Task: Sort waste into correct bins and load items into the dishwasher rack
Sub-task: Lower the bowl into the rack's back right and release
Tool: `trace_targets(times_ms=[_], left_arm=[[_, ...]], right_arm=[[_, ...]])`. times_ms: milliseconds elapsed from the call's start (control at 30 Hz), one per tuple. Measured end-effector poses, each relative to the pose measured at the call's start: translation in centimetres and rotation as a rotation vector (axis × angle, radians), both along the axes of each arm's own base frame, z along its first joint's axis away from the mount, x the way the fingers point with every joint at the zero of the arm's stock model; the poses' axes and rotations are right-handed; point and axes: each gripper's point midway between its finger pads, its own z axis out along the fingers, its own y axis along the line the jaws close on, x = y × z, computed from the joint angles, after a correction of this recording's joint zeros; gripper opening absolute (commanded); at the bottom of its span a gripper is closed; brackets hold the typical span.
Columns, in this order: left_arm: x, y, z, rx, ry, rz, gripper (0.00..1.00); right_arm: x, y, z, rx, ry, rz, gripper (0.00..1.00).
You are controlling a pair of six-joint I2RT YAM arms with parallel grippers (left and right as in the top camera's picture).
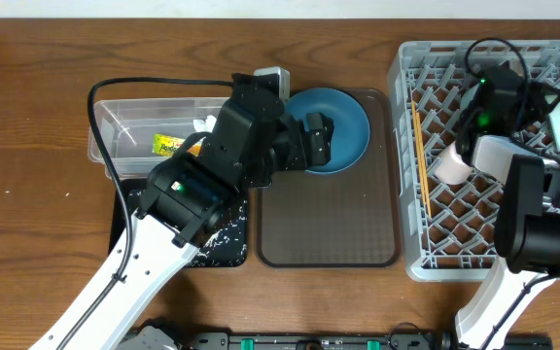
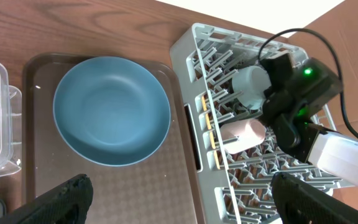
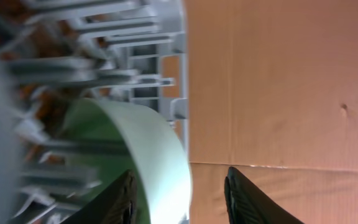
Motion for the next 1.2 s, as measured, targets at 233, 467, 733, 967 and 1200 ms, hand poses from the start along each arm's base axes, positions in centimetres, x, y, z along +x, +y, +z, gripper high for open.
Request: trace_targets(times_ms=[233,467,733,967,1200], left_arm=[[0.0,0.0,0.0,0.000,0.000,0.000,0.95],[0.0,0.0,0.0,0.000,0.000,0.000,0.95],[0.0,0.0,0.0,0.000,0.000,0.000,0.95],[0.0,0.0,0.0,0.000,0.000,0.000,0.95],[0.0,0.0,0.0,0.000,0.000,0.000,0.95]], right_arm=[[-1.0,2.1,-0.4,0.122,0.059,0.057,0.59],[-1.5,4.0,4.7,0.411,-0.204,0.165,0.54],[-4.1,-0.2,8.1,0.802,-0.584,0.121,0.01],[-5.7,-5.0,5.7,1.140,-0.814,0.020,0.01],[-6.3,-6.9,2.0,1.385,-0.908,-0.063,0.01]])
